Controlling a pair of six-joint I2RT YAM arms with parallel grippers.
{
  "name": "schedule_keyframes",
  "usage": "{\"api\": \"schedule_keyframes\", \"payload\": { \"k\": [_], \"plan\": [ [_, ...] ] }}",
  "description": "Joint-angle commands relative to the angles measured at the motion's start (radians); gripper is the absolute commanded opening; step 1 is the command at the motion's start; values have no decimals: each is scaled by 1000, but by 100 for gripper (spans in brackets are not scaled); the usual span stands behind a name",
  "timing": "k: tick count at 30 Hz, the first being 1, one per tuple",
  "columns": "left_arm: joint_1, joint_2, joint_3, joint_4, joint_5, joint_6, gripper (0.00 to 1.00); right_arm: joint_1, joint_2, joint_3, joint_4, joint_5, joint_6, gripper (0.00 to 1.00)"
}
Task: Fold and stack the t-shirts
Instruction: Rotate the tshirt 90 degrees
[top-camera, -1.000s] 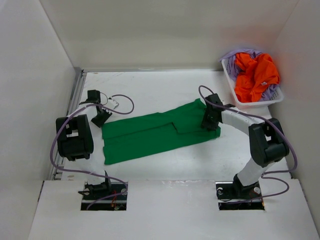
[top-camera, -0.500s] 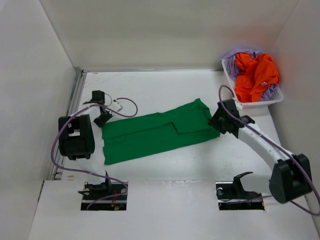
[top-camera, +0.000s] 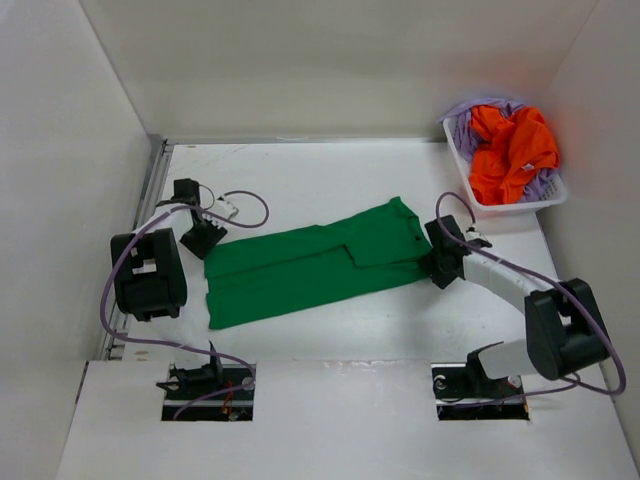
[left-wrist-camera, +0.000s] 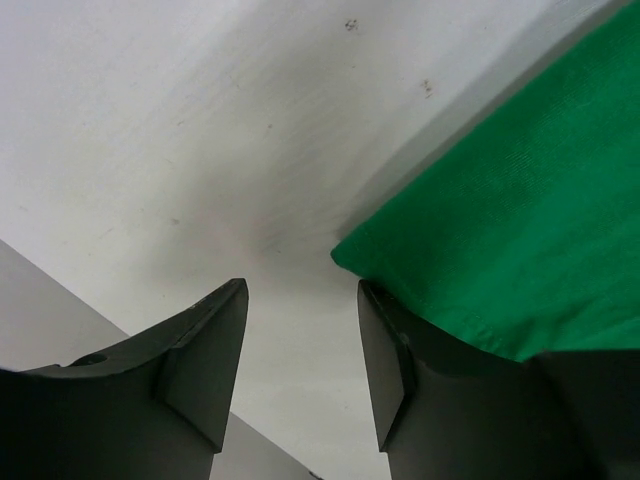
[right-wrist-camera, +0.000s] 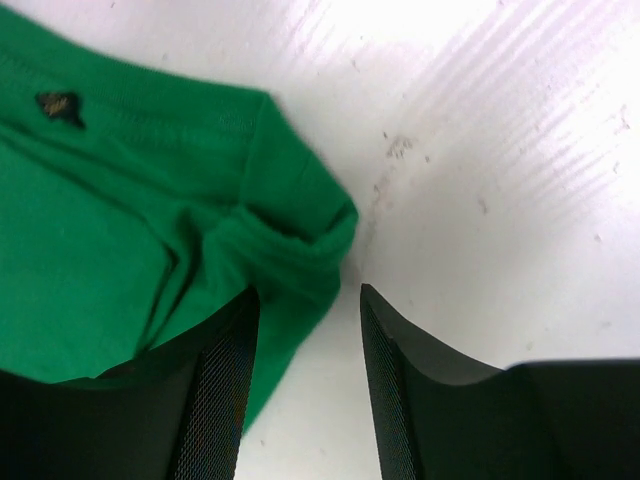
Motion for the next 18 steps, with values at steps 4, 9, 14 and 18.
{"api": "schedule_keyframes", "payload": {
  "k": [4,9,14,18],
  "plan": [
    [24,-9,39,-22,92,-76,48,-16,101,101,28,62,38,35],
    [79,-17,48,-30,126,-101,49,-50,143,145,22,16,-17,0],
    [107,-12,71,-42,120,-104,50,-73,219,268,17,-33,-116,0],
    [110,-6,104,-62,117,-113,50,-101,356,424,5,-89,-216,0]
  ]
}}
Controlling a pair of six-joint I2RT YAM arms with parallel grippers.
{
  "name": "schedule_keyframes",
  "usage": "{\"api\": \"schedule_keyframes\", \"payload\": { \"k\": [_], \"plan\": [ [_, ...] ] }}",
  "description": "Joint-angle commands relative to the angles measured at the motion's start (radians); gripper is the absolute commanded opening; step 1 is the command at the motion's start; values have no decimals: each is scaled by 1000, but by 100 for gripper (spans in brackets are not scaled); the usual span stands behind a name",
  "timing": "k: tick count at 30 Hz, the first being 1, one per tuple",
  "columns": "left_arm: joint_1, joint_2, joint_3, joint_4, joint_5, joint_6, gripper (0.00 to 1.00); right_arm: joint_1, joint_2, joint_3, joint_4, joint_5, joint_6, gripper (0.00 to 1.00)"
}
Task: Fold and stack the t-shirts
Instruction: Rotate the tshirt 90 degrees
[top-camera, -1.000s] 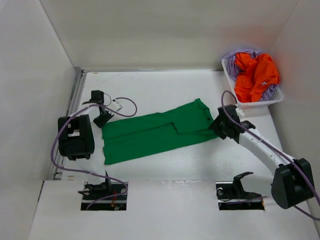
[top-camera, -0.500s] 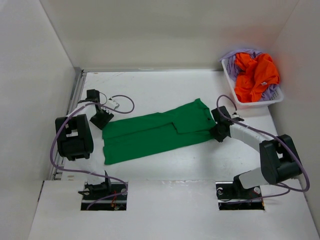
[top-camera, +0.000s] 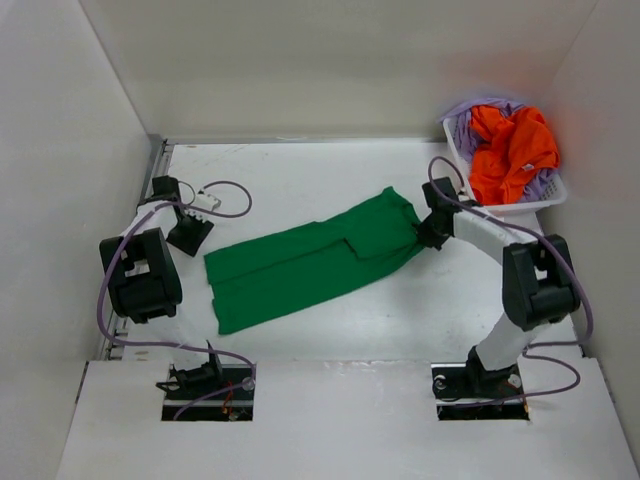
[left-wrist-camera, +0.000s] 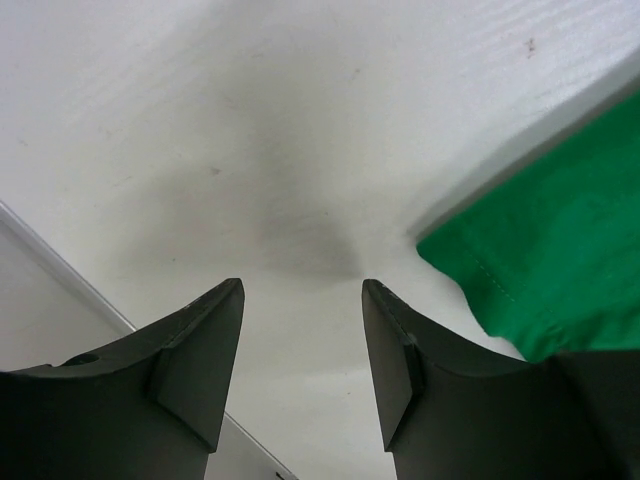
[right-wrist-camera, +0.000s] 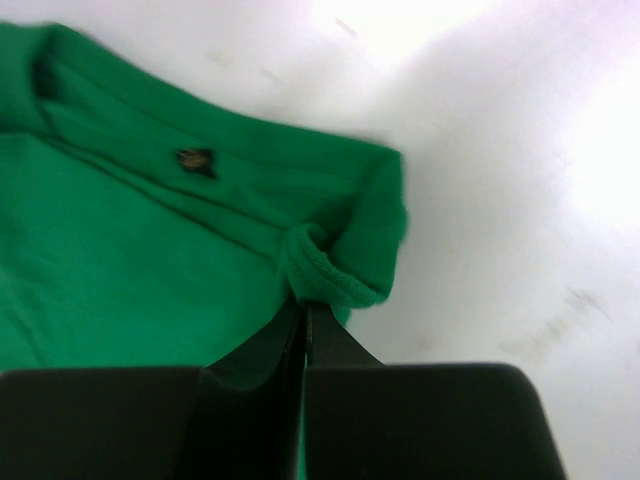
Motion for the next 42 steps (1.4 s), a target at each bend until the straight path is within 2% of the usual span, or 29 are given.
{"api": "schedule_keyframes", "payload": {
  "k": [1,7,16,18,19,20,21,22,24,27,29,32,35,39,42],
  "plan": [
    [-1,-3,70,-25,30,-50,50,-34,104,154,15,-55,-112,0],
    [-23,3,90,-64,21,-59,50,-83,356,526,-43,-114,-229,0],
    [-144,40,117,-82,-7,-96,50,-92,848,1370,-249,-135,-430,2],
    [-182,49,124,-85,-7,-105,50,-92,913,1501,-254,-165,-451,10],
    [-200,52,125,-85,-7,-108,50,-92,930,1542,-252,-185,-457,20],
    [-219,55,127,-85,-7,-113,50,-92,935,1561,-245,-202,-463,35],
    [-236,55,128,-85,-5,-116,50,-95,921,1552,-237,-204,-477,46],
    [-251,55,130,-85,-2,-120,50,-97,892,1523,-232,-193,-492,51],
    [-280,55,128,-85,1,-125,50,-100,796,1405,-214,-149,-525,58],
    [-309,49,116,-84,2,-128,50,-94,586,1125,-122,-59,-574,66],
    [-319,48,104,-84,2,-130,50,-57,414,889,-49,1,-562,67],
    [-325,43,78,-82,7,-139,50,41,190,556,27,8,-484,68],
    [-329,35,47,-74,16,-153,49,186,67,322,45,-38,-387,68],
    [-346,2,19,-71,59,-183,49,421,-6,153,58,-100,-218,67],
    [-345,-37,15,-68,97,-238,49,537,-29,92,97,-101,-129,66]
  ]
}}
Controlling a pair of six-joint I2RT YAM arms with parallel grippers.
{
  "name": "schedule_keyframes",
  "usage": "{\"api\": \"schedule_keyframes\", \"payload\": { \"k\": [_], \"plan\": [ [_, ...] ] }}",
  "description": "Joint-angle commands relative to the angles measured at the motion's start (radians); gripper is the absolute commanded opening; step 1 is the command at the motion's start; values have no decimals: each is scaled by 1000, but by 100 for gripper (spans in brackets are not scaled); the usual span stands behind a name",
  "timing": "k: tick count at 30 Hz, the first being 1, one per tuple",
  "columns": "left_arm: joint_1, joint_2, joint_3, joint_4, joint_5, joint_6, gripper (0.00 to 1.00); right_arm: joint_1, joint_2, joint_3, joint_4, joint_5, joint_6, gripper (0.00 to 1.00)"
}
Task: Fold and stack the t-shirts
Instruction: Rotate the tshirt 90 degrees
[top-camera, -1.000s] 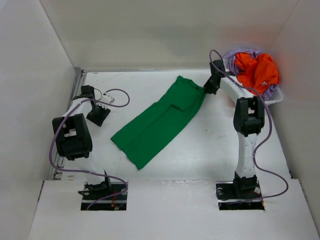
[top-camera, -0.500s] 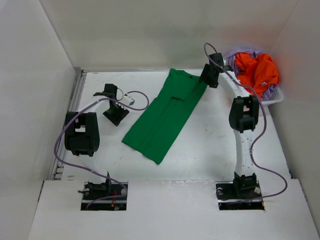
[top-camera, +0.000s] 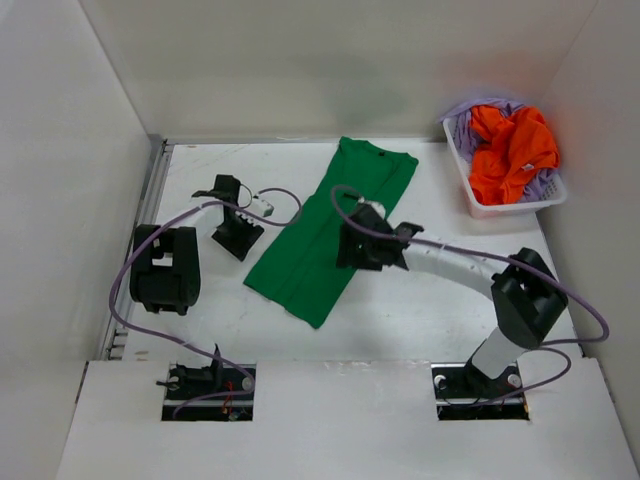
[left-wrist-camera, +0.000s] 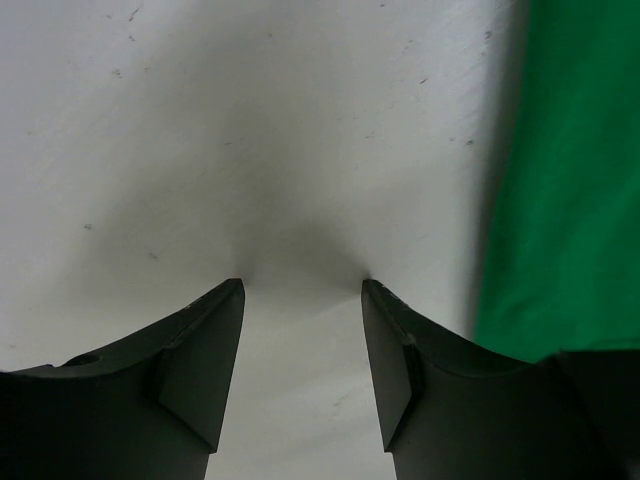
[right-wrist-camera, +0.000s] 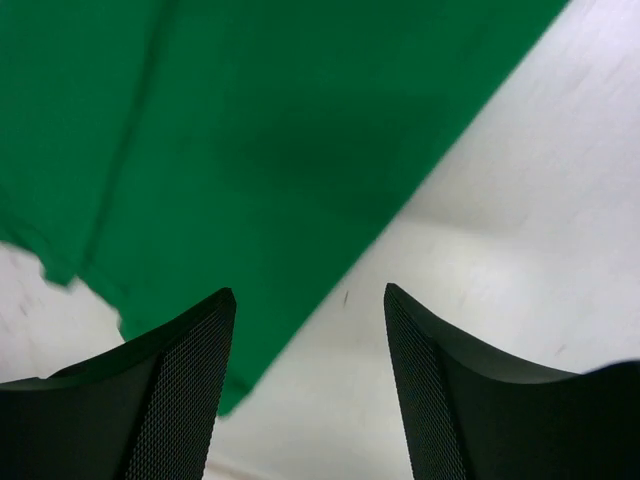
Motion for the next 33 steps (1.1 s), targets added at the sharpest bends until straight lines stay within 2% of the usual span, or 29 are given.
{"api": "schedule_keyframes", "payload": {
  "k": [1,5,12,20,24,33],
  "plan": [
    [-3,-99,-19,10,83,-81,49,65,-28,-72,67,-8,168,65],
    [21,-179,-60,39,124,-145,49,145,-22,-106,134,-42,219,63],
    [69,-272,-108,102,161,-211,52,214,30,-121,136,-59,297,62],
    [186,-311,-85,118,276,-299,51,360,89,-138,119,-62,613,61],
    [226,-403,-126,113,283,-284,52,426,118,-142,110,-50,740,61],
    [213,-460,-109,36,284,-267,51,409,83,-208,110,27,851,58]
  ]
}}
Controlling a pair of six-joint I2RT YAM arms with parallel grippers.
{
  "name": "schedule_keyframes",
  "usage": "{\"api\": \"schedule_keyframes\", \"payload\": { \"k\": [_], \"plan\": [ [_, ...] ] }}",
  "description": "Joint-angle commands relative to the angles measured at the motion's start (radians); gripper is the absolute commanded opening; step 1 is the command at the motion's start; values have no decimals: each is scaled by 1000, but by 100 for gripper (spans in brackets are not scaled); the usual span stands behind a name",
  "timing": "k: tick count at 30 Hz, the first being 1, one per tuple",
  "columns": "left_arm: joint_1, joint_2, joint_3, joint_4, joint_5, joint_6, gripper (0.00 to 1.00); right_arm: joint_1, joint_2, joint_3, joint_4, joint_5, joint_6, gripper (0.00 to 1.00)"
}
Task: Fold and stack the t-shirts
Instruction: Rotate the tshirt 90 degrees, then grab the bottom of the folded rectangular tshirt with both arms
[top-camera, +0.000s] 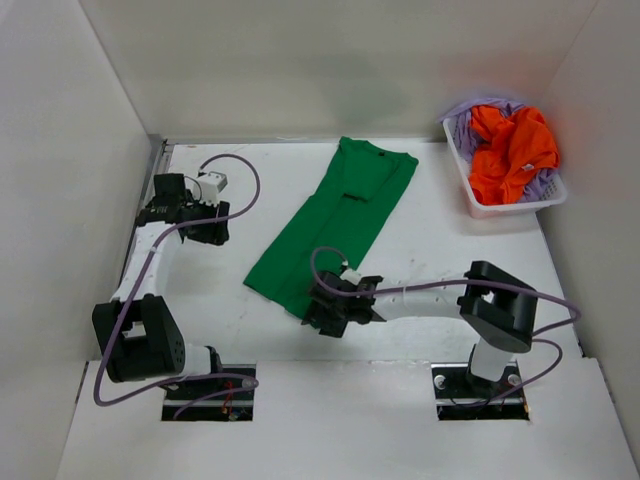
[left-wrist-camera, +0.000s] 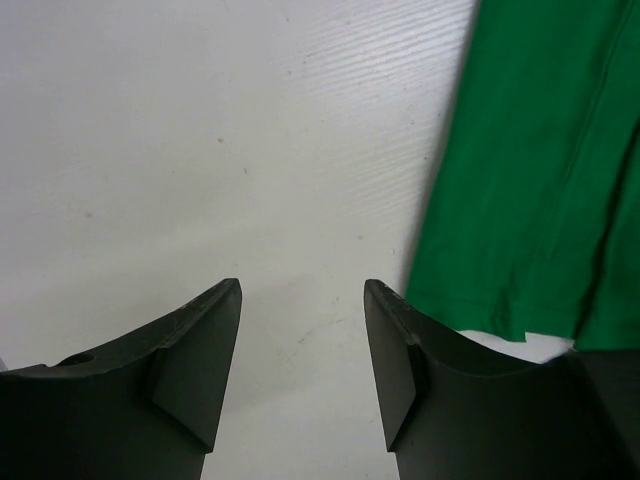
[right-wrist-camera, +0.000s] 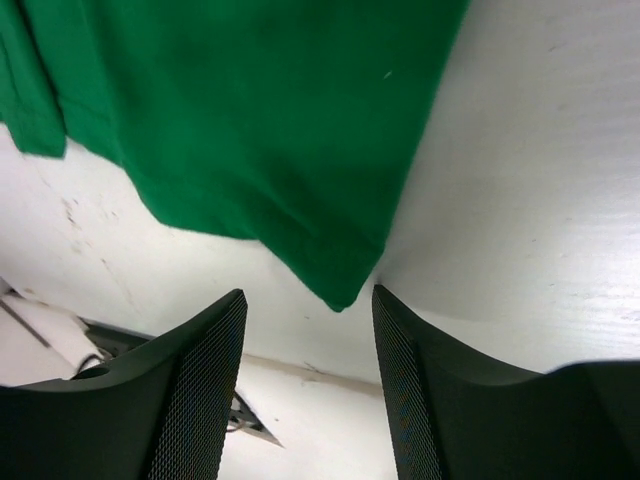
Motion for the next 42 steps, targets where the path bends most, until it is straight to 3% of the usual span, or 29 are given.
{"api": "schedule_keyframes", "payload": {
  "k": [1,6,12,16,18,19,23,29,32,42],
  "plan": [
    [-11,-12,17,-34,30,-13,50,-25,-32,-63,-10,80,86,59],
    [-25,-6,17,-26,30,-16,50,-34,-49,-111,7,95,158,61],
    [-23,-21,-6,-23,27,-16,50,-59,31,-66,70,58,142,50],
    [-23,-44,-21,-26,20,-5,50,-68,13,-152,122,58,201,14],
    [-28,-61,-31,-34,14,16,49,-73,-13,-213,159,54,228,2],
    [-32,-71,-38,-35,9,38,49,-76,-25,-238,173,54,240,0],
    [-132,-151,-101,-31,-43,226,48,-73,-120,-357,228,61,253,0],
    [-491,-451,-328,-37,-258,789,53,-25,-309,-543,234,64,218,0],
    [-607,-541,-435,-48,-276,1019,54,-22,-396,-615,230,78,205,0],
    [-864,-375,-541,-37,-253,1204,49,-48,-555,-717,225,101,141,0]
  ]
}}
